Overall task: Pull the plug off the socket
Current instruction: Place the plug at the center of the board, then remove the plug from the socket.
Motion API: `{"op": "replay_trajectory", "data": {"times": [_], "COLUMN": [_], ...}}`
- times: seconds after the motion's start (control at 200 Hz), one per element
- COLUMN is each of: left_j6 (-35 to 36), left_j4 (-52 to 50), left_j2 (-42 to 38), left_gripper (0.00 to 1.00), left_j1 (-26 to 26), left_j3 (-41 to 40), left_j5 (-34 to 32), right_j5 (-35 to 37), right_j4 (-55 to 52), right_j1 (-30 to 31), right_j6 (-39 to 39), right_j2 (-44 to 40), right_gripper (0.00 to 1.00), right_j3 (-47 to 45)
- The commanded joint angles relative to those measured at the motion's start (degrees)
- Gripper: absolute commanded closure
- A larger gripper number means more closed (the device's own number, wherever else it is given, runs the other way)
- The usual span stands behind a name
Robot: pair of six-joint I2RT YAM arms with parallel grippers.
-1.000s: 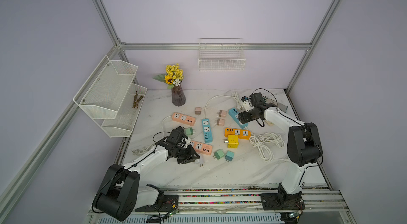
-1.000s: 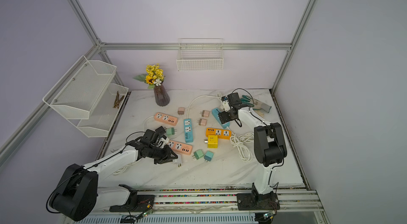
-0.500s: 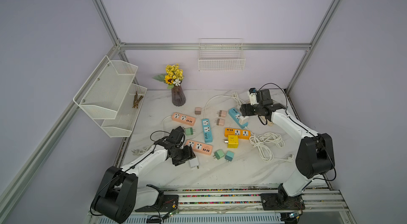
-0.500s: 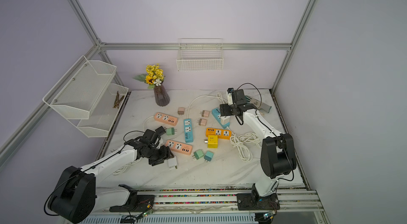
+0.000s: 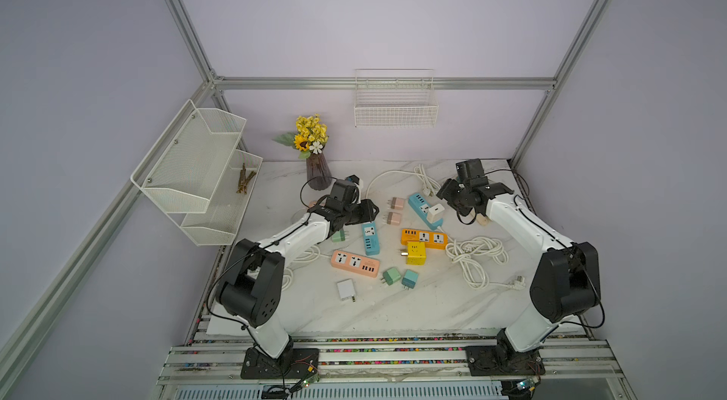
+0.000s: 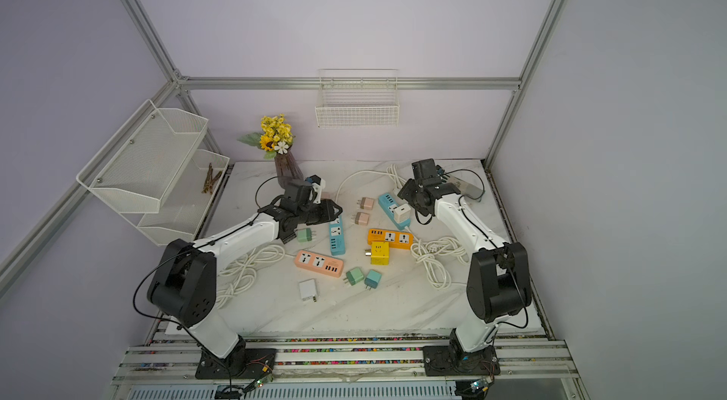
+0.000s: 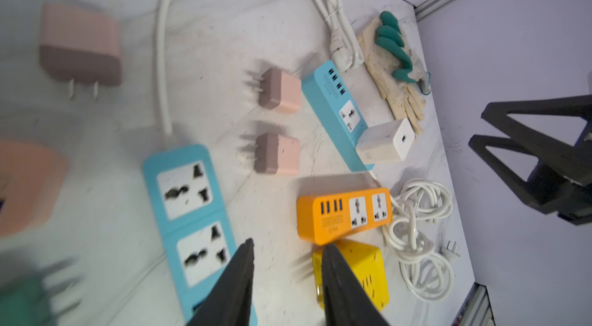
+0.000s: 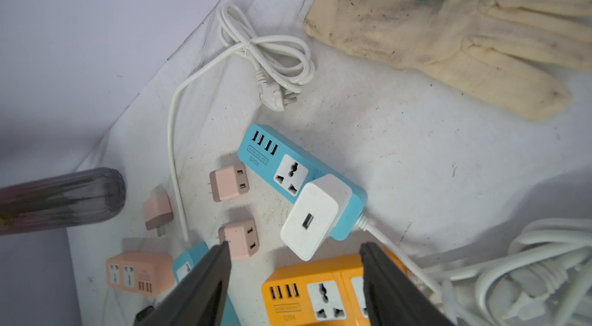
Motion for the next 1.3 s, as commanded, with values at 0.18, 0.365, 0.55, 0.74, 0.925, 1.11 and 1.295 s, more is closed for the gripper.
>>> {"op": "replay_trajectory", "data": {"times": [0.18,0.365,0.55,0.74,0.925,1.11,1.295], "left_j6": [-1.32,-1.11,-3.23,-4.57,-6.44,-9.67,-11.71], "left_j4": [19.97,21.18,24.94,23.58,23.2,23.44,21.69], "left_j2": [15.53,21.32,26.74,32.65,38.0,41.87,44.81], "left_gripper": [0.71,0.72,0.76,0.85,0.92,0.97,0.99], "left_j1": [-2.23,-3.19,-3.44,-4.24,-5.59,-7.36,-8.26], "left_j3": [12.73,17.82,22.29,29.09,34.32,36.13,36.3], "left_j5": [3.11,3.63,5.02,6.3,7.87,9.7,12.15], "right_j5": [8.41,12.27,8.95,11.34,14.94,16.0,16.35], "right_j4": [-2.39,-1.74,1.52,1.4,-1.49,-2.1,-1.9], "right_j1": [4.2,5.39,5.67,5.71,5.71,5.74,5.75], "right_j6": [5.35,5.54,2.67,-0.13,-4.32,-6.28,-7.88], "right_j2": [5.29,6.94,11.42,13.43,14.83,15.71,16.36], "right_gripper": [0.32,0.33,0.32,0.54,0.7,0.72,0.63], "right_j3": [1.44,0.77,2.08,3.25,5.49,6.65,7.5]}}
